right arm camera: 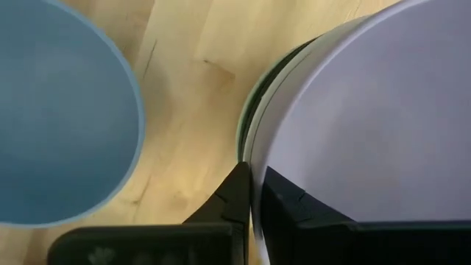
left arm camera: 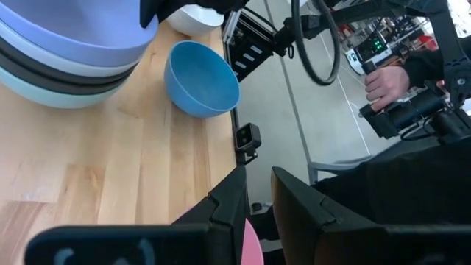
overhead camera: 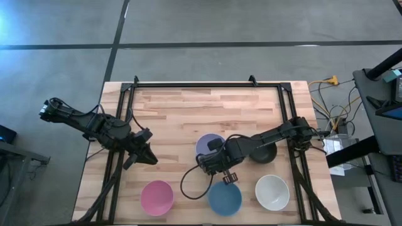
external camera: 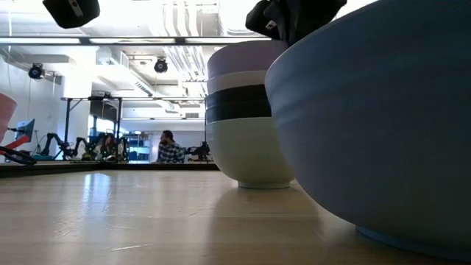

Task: Nest bowls inside each other
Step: Stack the purple bowl on the top white bowl

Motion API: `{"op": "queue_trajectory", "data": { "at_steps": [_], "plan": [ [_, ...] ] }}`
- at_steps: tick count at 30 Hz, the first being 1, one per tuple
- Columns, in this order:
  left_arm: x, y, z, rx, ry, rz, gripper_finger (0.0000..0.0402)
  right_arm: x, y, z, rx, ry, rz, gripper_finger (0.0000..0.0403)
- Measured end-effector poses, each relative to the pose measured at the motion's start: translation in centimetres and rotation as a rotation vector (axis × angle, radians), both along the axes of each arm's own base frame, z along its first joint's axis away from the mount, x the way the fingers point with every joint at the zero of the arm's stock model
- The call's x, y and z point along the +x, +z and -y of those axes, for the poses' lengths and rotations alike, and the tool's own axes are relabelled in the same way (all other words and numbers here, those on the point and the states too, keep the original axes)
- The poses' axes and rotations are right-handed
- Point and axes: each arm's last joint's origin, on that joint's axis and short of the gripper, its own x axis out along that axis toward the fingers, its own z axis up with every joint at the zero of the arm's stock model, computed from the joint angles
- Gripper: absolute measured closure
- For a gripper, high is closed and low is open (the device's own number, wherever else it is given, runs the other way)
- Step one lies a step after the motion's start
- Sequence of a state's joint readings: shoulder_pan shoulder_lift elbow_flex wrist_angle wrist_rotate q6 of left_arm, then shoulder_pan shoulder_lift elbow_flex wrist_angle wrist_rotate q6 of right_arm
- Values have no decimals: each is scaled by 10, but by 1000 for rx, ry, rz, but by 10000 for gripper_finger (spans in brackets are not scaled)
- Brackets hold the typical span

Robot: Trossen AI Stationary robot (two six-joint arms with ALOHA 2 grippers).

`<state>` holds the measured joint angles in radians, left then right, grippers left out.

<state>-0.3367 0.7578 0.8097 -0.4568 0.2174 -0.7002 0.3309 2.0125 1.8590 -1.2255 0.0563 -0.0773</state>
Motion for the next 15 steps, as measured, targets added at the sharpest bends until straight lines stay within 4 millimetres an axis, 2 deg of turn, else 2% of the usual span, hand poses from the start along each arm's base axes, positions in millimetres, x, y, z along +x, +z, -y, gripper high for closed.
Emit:
{"op": "queue_trajectory", "data": {
  "at_steps": [8,12,15],
  "plan": [
    [0,0,0,-8,-20,-2,352,1,10,0,18,-43,22,315],
    [-1,0,0,-8,-20,-1,352,0,22,-1,11,-67,41,282],
    [0,0,1,-8,-21,-2,352,2,35,-1,25,-70,86,273]
  ]
}}
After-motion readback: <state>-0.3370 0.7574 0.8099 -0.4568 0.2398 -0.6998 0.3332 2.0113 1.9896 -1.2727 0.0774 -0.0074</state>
